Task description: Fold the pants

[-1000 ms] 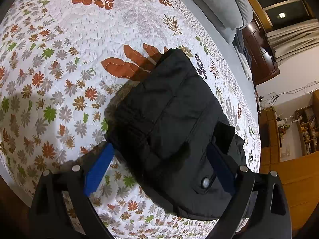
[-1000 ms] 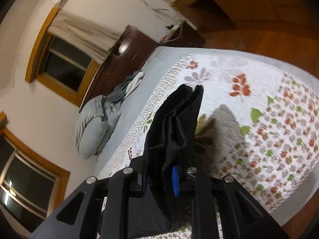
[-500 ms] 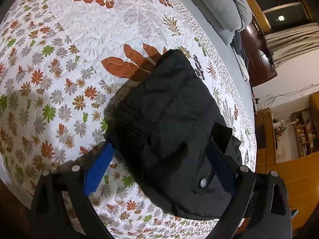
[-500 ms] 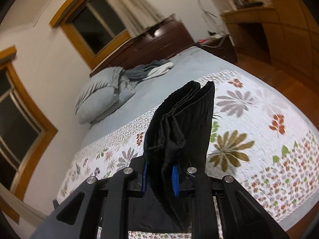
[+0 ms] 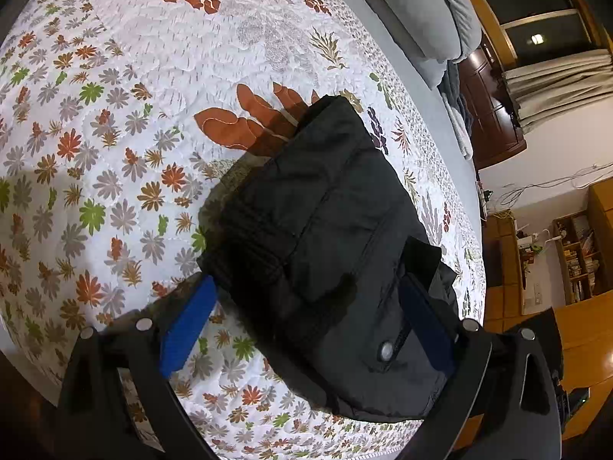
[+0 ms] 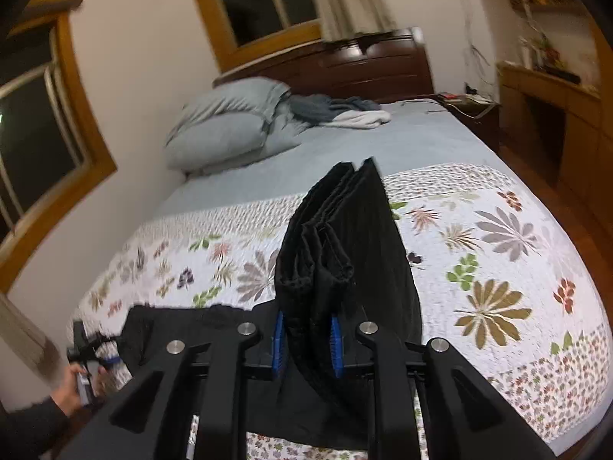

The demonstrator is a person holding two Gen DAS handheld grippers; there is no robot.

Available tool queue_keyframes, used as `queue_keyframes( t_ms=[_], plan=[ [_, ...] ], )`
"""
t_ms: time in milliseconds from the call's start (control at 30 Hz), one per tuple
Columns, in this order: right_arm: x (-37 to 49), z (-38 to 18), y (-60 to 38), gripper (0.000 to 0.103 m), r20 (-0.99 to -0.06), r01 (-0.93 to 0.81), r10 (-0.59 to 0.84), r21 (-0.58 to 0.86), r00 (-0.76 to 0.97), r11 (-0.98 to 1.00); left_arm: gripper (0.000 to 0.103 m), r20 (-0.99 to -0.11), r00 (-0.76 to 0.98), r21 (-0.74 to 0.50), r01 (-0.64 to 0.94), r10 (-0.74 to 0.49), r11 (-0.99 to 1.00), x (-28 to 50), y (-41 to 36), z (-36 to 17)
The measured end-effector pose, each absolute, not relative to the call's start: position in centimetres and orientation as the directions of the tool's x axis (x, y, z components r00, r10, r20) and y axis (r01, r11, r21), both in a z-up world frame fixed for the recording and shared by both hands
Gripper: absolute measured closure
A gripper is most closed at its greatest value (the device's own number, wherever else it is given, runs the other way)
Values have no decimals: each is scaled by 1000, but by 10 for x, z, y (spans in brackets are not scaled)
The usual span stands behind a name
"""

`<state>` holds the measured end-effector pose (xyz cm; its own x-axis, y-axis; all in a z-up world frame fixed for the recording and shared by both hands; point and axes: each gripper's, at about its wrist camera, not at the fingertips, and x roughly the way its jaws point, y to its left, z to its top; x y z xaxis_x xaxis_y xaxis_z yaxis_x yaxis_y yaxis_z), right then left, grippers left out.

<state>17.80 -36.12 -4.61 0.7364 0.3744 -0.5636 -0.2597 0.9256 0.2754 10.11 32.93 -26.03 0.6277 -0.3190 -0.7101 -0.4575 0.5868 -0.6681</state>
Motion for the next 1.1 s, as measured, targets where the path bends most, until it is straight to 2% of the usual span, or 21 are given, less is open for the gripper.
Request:
queue_keyframes(
  t_ms=[300, 567, 800, 933, 1100],
  plan=[
    [174, -89, -255, 84, -668, -368, 339, 104, 662, 924, 8, -695, 638, -685, -449, -331, 574, 97, 330, -261],
    [155, -163, -168, 84, -760, -457, 183, -164, 623, 874, 8, -689, 643, -691, -443, -334, 571, 95, 328, -260],
    [136, -220, -120, 84, -774, -526, 51, -379, 631, 761, 8, -686, 645, -694, -441, -337, 569, 94, 326, -260],
    [128, -241, -109, 84, -777, -547, 12, -432, 630, 717, 8, -684, 646, -694, -436, -338, 572, 92, 326, -260],
    [126, -254, -106, 83, -791, -556, 7, -424, 612, 714, 8, -686, 645, -693, -437, -338, 574, 92, 323, -259]
  ],
)
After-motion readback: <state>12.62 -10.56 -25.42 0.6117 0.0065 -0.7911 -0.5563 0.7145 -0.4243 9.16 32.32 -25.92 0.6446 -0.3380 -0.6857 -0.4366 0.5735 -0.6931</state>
